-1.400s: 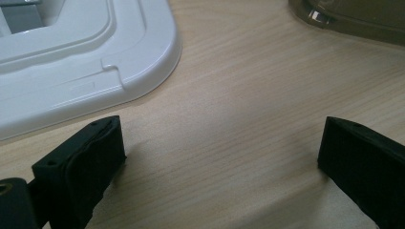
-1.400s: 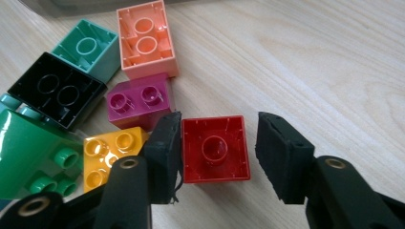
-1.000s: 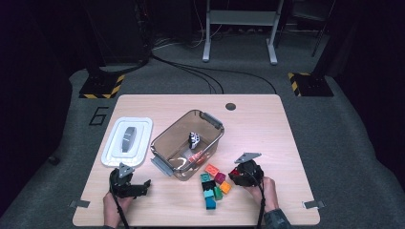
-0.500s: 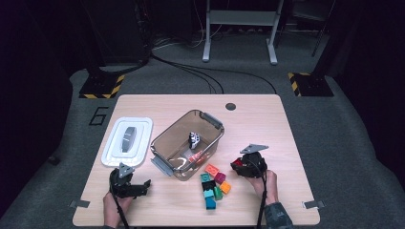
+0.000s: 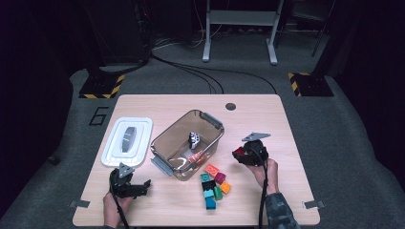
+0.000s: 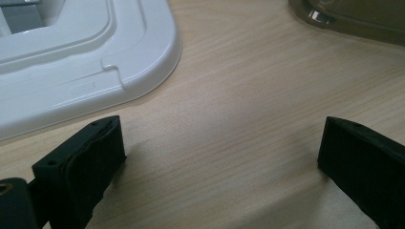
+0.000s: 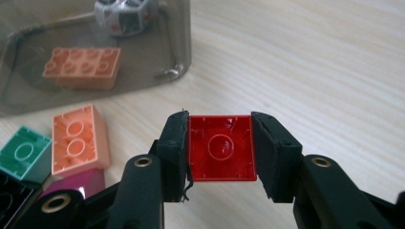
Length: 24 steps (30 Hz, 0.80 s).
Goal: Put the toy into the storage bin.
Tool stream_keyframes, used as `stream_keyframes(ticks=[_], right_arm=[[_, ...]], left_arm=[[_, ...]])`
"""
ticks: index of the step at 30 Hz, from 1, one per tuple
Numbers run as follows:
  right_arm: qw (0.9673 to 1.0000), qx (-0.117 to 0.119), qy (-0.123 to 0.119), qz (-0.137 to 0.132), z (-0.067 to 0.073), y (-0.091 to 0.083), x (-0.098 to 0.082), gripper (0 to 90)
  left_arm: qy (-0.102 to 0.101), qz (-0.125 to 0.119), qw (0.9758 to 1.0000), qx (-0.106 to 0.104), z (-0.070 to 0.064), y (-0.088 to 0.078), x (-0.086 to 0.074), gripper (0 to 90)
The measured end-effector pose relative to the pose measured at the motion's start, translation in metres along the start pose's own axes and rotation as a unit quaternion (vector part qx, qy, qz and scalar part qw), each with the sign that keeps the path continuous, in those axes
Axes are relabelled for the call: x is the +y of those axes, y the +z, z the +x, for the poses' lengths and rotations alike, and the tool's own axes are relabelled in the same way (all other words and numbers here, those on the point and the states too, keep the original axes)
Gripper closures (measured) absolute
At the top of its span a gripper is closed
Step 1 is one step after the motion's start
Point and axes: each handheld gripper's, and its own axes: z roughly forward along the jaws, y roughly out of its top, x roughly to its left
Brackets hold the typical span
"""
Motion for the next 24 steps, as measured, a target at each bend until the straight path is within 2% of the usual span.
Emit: stream_keyframes(ticks=[1, 2, 3, 5, 8, 9, 11, 12, 14, 15, 18, 24], right_arm=[[1.0000, -0.002, 0.009, -0.001, 0.000, -0.001, 0.003, 58.7], [1.0000, -0.005, -0.002, -0.004, -0.001, -0.001, 0.004, 58.7], [1.0000, -0.004, 0.003, -0.005, -0.002, -0.002, 0.007, 58.7], [0.9999, -0.007, -0.008, -0.010, -0.003, -0.002, 0.011, 58.7], [0.9999, -0.013, 0.001, -0.011, -0.003, -0.003, 0.016, 58.7], [0.9998, -0.011, -0.008, -0.012, -0.005, -0.003, 0.018, 58.7], [0.9998, -0.013, 0.006, -0.015, -0.005, -0.002, 0.021, 58.7], [0.9998, -0.013, -0.006, -0.015, -0.007, -0.003, 0.022, 58.7], [0.9997, -0.015, 0.005, -0.021, -0.007, -0.003, 0.026, 58.7], [0.9995, -0.018, -0.007, -0.024, -0.009, -0.003, 0.028, 58.7], [0.9994, -0.020, 0.000, -0.028, -0.010, -0.003, 0.033, 58.7], [0.9988, -0.028, -0.003, -0.039, -0.014, -0.006, 0.044, 58.7]], left_arm=[[0.000, 0.000, 1.0000, 0.000, 0.000, 0.000, 0.000, 1.9], [0.000, 0.000, 1.0000, 0.000, 0.000, 0.000, 0.000, 1.9], [0.000, 0.000, 1.0000, 0.000, 0.000, 0.000, 0.000, 2.0], [0.000, 0.000, 1.0000, 0.000, 0.000, 0.000, 0.000, 1.9], [0.000, 0.000, 1.0000, 0.000, 0.000, 0.000, 0.000, 2.0], [0.000, 0.000, 1.0000, 0.000, 0.000, 0.000, 0.000, 1.9], [0.000, 0.000, 1.0000, 0.000, 0.000, 0.000, 0.000, 1.9], [0.000, 0.000, 1.0000, 0.000, 0.000, 0.000, 0.000, 1.9], [0.000, 0.000, 1.0000, 0.000, 0.000, 0.000, 0.000, 1.9], [0.000, 0.000, 1.0000, 0.000, 0.000, 0.000, 0.000, 1.9], [0.000, 0.000, 1.0000, 0.000, 0.000, 0.000, 0.000, 1.9], [0.000, 0.000, 1.0000, 0.000, 0.000, 0.000, 0.000, 2.0]])
